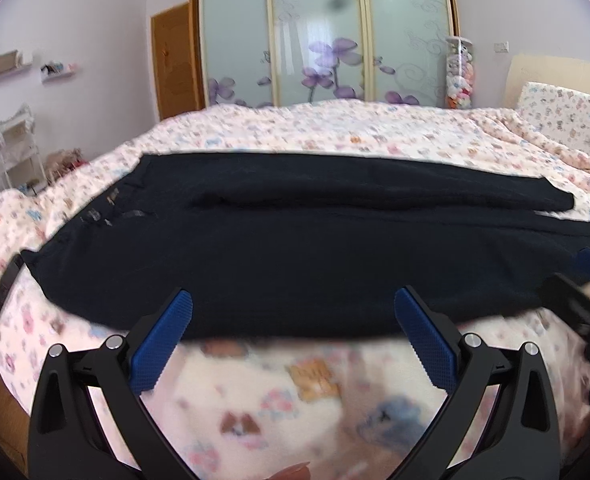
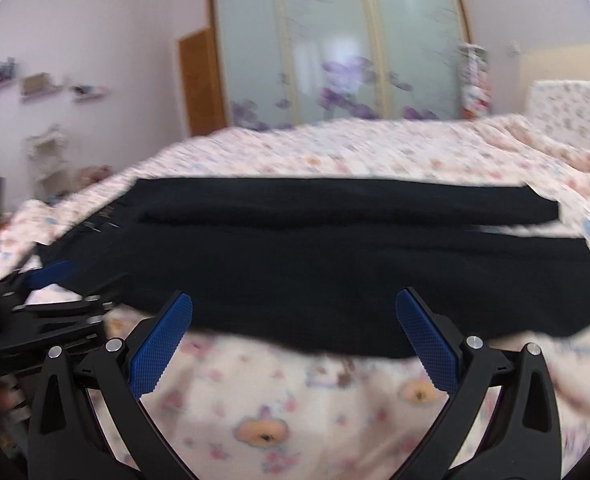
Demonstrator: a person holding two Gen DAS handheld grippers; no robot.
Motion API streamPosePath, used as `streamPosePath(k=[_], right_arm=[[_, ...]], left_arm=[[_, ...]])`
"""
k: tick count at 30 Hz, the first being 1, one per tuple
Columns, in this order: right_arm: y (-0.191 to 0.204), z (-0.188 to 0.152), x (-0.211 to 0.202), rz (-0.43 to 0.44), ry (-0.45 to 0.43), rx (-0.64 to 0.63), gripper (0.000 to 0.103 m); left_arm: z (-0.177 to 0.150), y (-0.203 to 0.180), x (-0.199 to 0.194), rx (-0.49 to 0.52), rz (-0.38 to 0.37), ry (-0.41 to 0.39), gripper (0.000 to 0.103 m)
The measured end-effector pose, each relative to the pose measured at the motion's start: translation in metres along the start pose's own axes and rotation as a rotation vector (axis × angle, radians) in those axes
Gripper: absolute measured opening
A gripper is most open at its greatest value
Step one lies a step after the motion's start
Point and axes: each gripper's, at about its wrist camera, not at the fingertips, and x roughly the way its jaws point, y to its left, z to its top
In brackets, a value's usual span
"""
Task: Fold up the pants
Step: 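Reach the right tool to the trouser leg hems and grasp them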
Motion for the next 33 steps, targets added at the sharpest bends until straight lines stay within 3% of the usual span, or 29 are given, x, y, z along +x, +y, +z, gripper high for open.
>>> streamPosePath(k=[3, 8, 13, 15, 18, 20, 23, 27, 31, 33], right_arm=[[-0.022, 0.020, 0.002, 0.106, 0.010, 0.066, 0.102], [-0.084, 0.055, 0.020, 0.130, 0.048, 0.162, 0.102], [-0.173, 0.098, 0.054, 0.022, 0.101, 0.199, 0.102], [-0.212, 0.113, 0.068, -0.018, 0.114, 0.228, 0.102], [-0.277, 0.129, 0.094, -0.050, 0.123, 0.352, 0.102], [-0.321, 0.133, 0.111, -0.116, 0.153, 0.497, 0.102], [-0.375, 0.129, 0.133, -0.123, 0.172, 0.691, 0.102], [-0.405, 0.133, 0.147, -0.158, 0.128, 0.746, 0.100], [-0.419, 0.141, 0.176, -0.237, 0.167, 0.682, 0.078], [-0.420, 0.140, 0.186, -0.268, 0.183, 0.658, 0.077]], left_arm=[[0.017, 0.001, 0.008, -0.030, -0.005, -0.009, 0.101], [0.040, 0.010, 0.028, -0.143, -0.045, -0.031, 0.101], [0.044, 0.013, 0.058, -0.190, -0.026, -0.012, 0.101], [0.041, 0.014, 0.065, -0.197, -0.046, 0.038, 0.101], [0.041, 0.019, 0.069, -0.221, -0.078, 0.071, 0.101], [0.040, 0.019, 0.070, -0.217, -0.070, 0.085, 0.101], [0.039, 0.022, 0.079, -0.229, -0.090, 0.128, 0.101], [0.033, 0.022, 0.091, -0.236, -0.131, 0.194, 0.101], [0.027, 0.017, 0.100, -0.226, -0.170, 0.246, 0.101], [0.025, 0.014, 0.101, -0.220, -0.175, 0.257, 0.101]])
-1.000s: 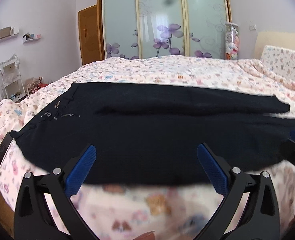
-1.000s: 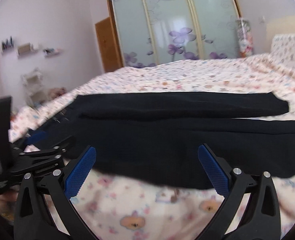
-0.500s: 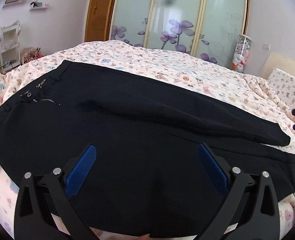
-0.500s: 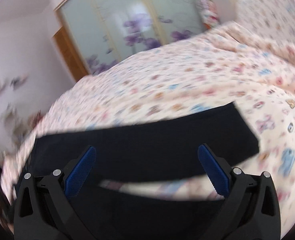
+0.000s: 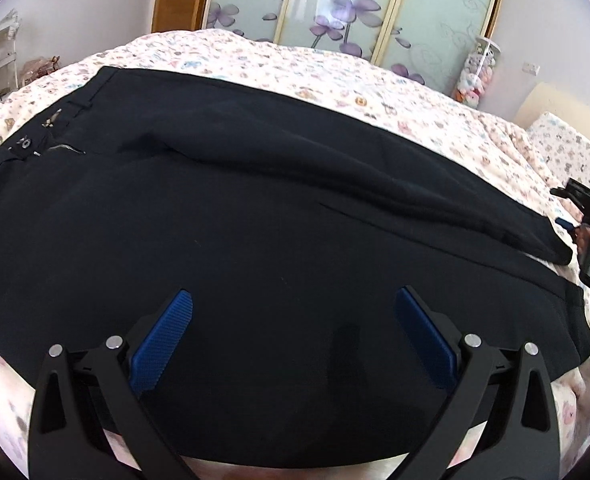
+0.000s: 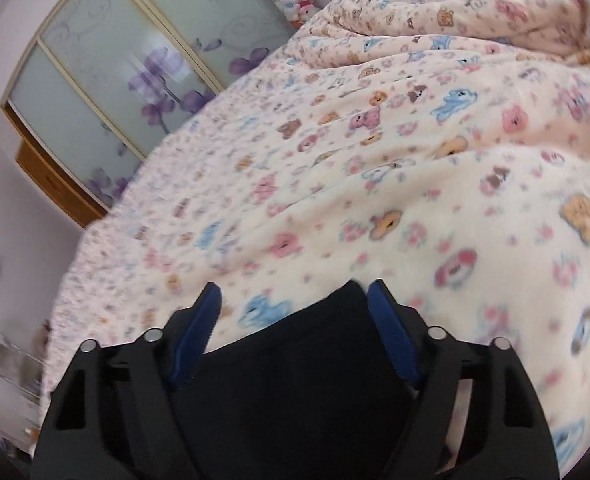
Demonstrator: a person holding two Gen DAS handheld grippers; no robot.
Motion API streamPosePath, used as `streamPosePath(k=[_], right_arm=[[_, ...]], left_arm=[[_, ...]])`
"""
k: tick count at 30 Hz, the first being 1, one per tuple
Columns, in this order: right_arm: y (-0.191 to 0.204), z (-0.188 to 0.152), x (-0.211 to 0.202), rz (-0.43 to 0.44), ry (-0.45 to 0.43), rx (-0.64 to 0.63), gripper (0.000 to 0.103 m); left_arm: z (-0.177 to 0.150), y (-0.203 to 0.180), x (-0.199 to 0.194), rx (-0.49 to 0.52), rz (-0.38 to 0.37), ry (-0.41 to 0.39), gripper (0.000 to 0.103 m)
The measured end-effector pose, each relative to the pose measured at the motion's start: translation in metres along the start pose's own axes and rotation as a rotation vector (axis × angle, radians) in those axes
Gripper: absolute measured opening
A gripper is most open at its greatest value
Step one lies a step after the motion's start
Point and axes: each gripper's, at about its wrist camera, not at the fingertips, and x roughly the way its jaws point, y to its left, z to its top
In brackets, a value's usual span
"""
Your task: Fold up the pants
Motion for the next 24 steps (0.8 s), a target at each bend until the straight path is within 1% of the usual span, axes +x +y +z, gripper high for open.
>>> streamPosePath(k=[1, 4, 6, 8, 9, 10, 11, 12, 13, 17, 19, 23, 24], right_arm=[[0.001, -0.001, 0.006, -0.025, -0.001, -0.012, 0.075], [0.002, -0.002, 0.015, -0.094, -0.001, -0.051, 0.073], [0.001, -0.003, 0.024, -0.115, 0.009, -0.074, 0.070], [0.001, -0.009, 0.030, -0.131, 0.030, -0.105, 0.061], [0.002, -0.012, 0.033, -0.149, 0.034, -0.128, 0.058], [0.002, -0.014, 0.033, -0.162, 0.033, -0.140, 0.051], [0.002, -0.016, 0.034, -0.172, 0.029, -0.150, 0.041], [0.000, -0.017, 0.032, -0.195, 0.021, -0.158, 0.033], [-0.001, -0.017, 0.030, -0.210, 0.015, -0.158, 0.021], [-0.002, -0.019, 0.011, -0.154, -0.033, -0.175, 0.017], [0.002, -0.023, -0.006, -0.114, -0.064, -0.191, 0.015], [0.008, -0.032, -0.050, 0.005, -0.131, -0.191, 0.013], [0.009, -0.039, -0.069, 0.052, -0.151, -0.192, 0.011]], left_arm=[[-0.001, -0.001, 0.000, 0.007, -0.008, 0.002, 0.101], [-0.002, -0.005, -0.002, 0.033, -0.018, -0.013, 0.101], [-0.003, -0.008, -0.004, 0.044, -0.022, -0.022, 0.101], [-0.002, -0.011, -0.004, 0.049, -0.020, -0.025, 0.101], [-0.002, -0.011, -0.004, 0.049, -0.022, -0.023, 0.101], [-0.002, -0.011, -0.003, 0.049, -0.023, -0.022, 0.101], [-0.002, -0.011, -0.003, 0.051, -0.026, -0.021, 0.101], [-0.002, -0.011, -0.003, 0.053, -0.029, -0.020, 0.101], [-0.002, -0.012, -0.002, 0.057, -0.029, -0.020, 0.101], [-0.003, -0.014, -0.002, 0.076, -0.027, -0.026, 0.101], [-0.004, -0.015, -0.002, 0.078, -0.016, -0.026, 0.101], [-0.003, -0.014, -0.004, 0.069, -0.011, -0.039, 0.101], [-0.003, -0.014, -0.005, 0.067, -0.011, -0.047, 0.101]])
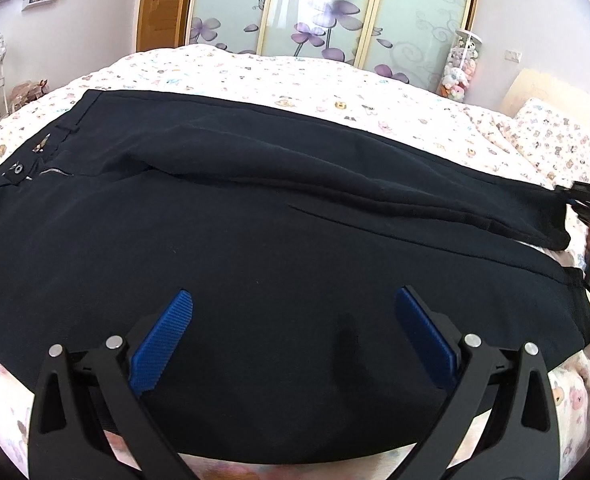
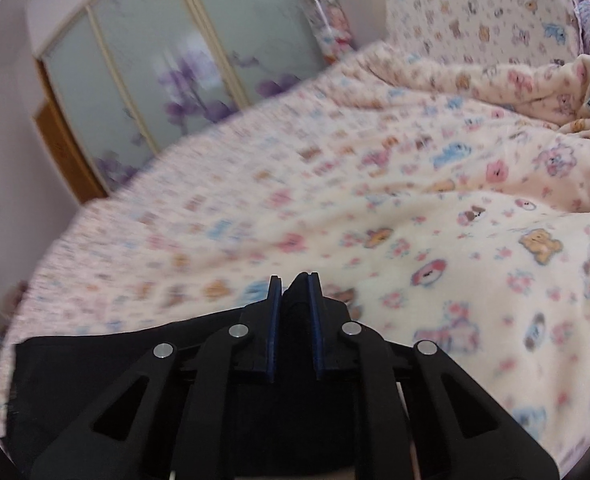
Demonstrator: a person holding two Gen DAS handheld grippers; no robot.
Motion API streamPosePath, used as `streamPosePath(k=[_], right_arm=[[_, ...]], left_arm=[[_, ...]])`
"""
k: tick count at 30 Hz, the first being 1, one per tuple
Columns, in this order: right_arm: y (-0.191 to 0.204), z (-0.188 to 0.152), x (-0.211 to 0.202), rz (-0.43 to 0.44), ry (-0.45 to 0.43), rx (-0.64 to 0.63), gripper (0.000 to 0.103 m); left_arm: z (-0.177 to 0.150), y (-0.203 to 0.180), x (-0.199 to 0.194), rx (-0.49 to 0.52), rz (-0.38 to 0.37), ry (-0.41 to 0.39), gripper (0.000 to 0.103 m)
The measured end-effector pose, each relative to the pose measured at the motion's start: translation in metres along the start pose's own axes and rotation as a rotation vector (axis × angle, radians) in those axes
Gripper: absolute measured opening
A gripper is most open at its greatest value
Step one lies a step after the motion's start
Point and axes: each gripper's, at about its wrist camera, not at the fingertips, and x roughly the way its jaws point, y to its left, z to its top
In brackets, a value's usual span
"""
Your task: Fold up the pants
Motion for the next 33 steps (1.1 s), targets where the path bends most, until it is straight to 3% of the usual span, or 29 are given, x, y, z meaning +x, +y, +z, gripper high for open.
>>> streamPosePath(k=[3, 8, 11, 13, 16, 18, 22, 26, 30, 33], right_arm=[[0.008, -0.012, -0.041, 0.066, -0.035, -0.017, 0.010], [0.016, -0.069, -0.120, 0.138, -0.035, -0.046, 0.009], [0.018, -0.112, -0.146, 0.096, 0.015, -0.084, 0.009], [0.020, -0.142, -0.152, 0.033, 0.071, -0.121, 0.009], [0.023, -0.167, -0.148, -0.029, 0.142, -0.153, 0.009], [0.028, -0.172, -0.147, -0.060, 0.175, -0.177, 0.010], [0.032, -0.172, -0.160, -0.064, 0.210, -0.119, 0.043], [0.022, -0.175, -0.178, 0.073, 0.213, 0.152, 0.043], [0.017, -0.187, -0.167, 0.216, 0.256, 0.455, 0.043], [0.020, -0.192, -0.149, 0.168, 0.271, 0.545, 0.043]], left_arm=[[0.001, 0.000, -0.006, -0.003, -0.012, -0.035, 0.101], [0.001, -0.006, -0.025, 0.023, 0.034, -0.161, 0.101], [0.001, -0.011, -0.043, 0.051, 0.116, -0.291, 0.101], [-0.001, -0.018, -0.059, 0.086, 0.222, -0.422, 0.101], [-0.005, -0.027, -0.068, 0.120, 0.355, -0.536, 0.101], [-0.005, -0.030, -0.066, 0.131, 0.377, -0.535, 0.101], [0.002, -0.027, -0.055, 0.127, 0.426, -0.488, 0.101], [-0.003, -0.026, -0.055, 0.140, 0.393, -0.464, 0.101], [-0.013, -0.032, -0.059, 0.196, 0.360, -0.464, 0.101], [-0.019, -0.040, -0.057, 0.253, 0.316, -0.415, 0.101]])
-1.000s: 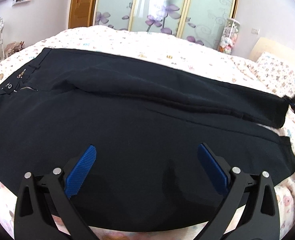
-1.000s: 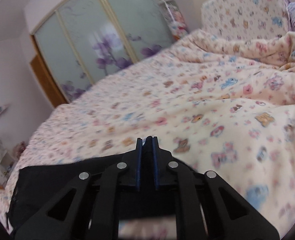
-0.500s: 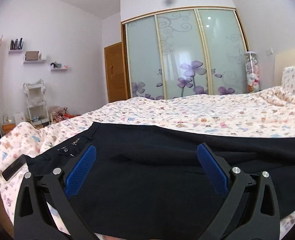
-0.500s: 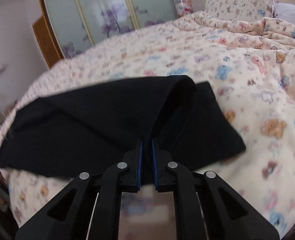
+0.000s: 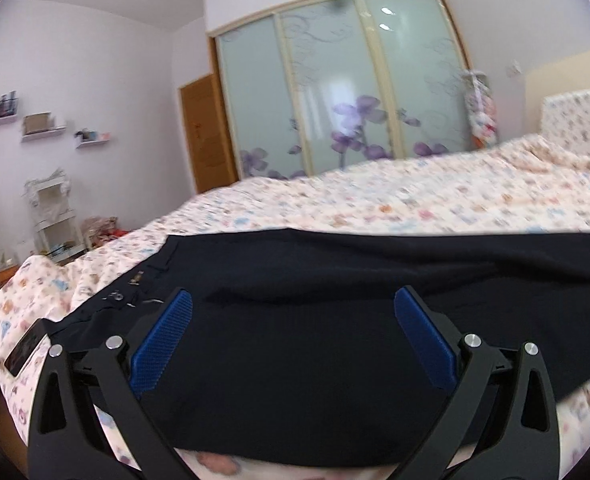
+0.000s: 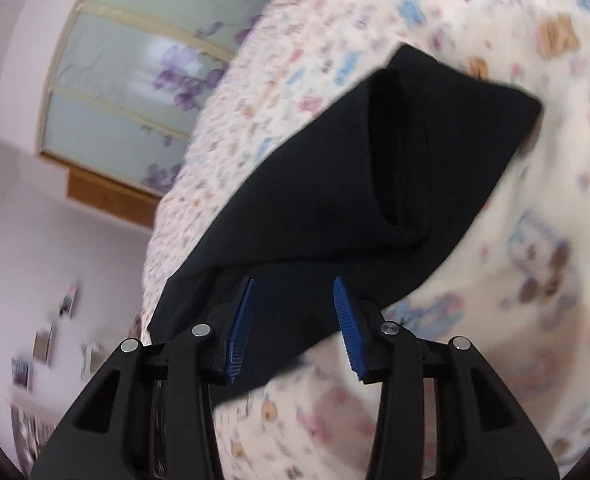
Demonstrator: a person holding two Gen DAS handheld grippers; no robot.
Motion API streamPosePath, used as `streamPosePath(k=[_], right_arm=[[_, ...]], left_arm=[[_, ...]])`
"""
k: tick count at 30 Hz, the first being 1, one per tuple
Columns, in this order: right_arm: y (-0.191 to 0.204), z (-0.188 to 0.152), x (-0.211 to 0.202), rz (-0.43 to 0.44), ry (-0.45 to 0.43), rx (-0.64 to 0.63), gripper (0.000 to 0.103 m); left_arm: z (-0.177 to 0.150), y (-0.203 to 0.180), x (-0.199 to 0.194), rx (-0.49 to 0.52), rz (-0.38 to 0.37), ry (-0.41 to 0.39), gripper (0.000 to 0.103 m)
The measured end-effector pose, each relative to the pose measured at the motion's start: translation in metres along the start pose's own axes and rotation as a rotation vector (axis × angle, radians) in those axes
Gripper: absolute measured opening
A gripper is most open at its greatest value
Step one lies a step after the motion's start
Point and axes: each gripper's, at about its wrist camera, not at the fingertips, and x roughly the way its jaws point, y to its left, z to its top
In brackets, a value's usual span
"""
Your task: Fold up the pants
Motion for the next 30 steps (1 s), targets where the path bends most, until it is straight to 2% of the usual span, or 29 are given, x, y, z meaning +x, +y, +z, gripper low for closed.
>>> streamPosePath(k=[5, 8, 9, 10, 11, 13, 16, 19, 21, 24, 27, 30], right_arm=[[-0.014, 0.005, 0.025, -0.062, -0.032, 0.164, 0.043], [-0.020, 0.004, 0.028, -0.074, -0.093, 0.239, 0.043], [-0.022, 0.005, 0.029, -0.072, -0.113, 0.256, 0.041], [-0.023, 0.007, 0.029, -0.075, -0.138, 0.264, 0.032], [-0.022, 0.011, 0.029, -0.086, -0.159, 0.255, 0.019], [-0.017, 0.019, 0.026, -0.072, -0.207, 0.210, 0.013], [0.002, 0.025, 0.003, -0.025, -0.311, 0.090, 0.012], [0.004, 0.020, -0.017, -0.059, -0.388, 0.023, 0.011], [-0.010, 0.011, -0.020, -0.094, -0.385, 0.063, 0.011], [-0.044, -0.006, -0.004, -0.162, -0.324, 0.151, 0.010], [-0.026, -0.009, 0.002, -0.224, -0.324, 0.037, 0.011], [-0.024, -0.006, -0.008, -0.215, -0.279, 0.054, 0.026]], left_arm=[[-0.004, -0.007, 0.008, 0.030, -0.014, 0.075, 0.101], [-0.005, -0.006, 0.014, 0.026, -0.032, 0.113, 0.101], [-0.006, -0.007, 0.015, 0.026, -0.038, 0.122, 0.101], [-0.007, -0.007, 0.018, 0.021, -0.058, 0.142, 0.101], [-0.009, -0.006, 0.019, 0.015, -0.072, 0.154, 0.101], [-0.010, -0.005, 0.023, -0.004, -0.109, 0.187, 0.101], [-0.010, 0.002, 0.028, -0.054, -0.139, 0.223, 0.101], [-0.009, 0.009, 0.028, -0.116, -0.161, 0.227, 0.101], [-0.008, 0.013, 0.025, -0.146, -0.185, 0.216, 0.101], [-0.003, 0.020, 0.017, -0.188, -0.188, 0.157, 0.101], [0.001, 0.031, 0.013, -0.240, -0.199, 0.125, 0.101], [0.001, 0.038, 0.016, -0.288, -0.199, 0.135, 0.101]])
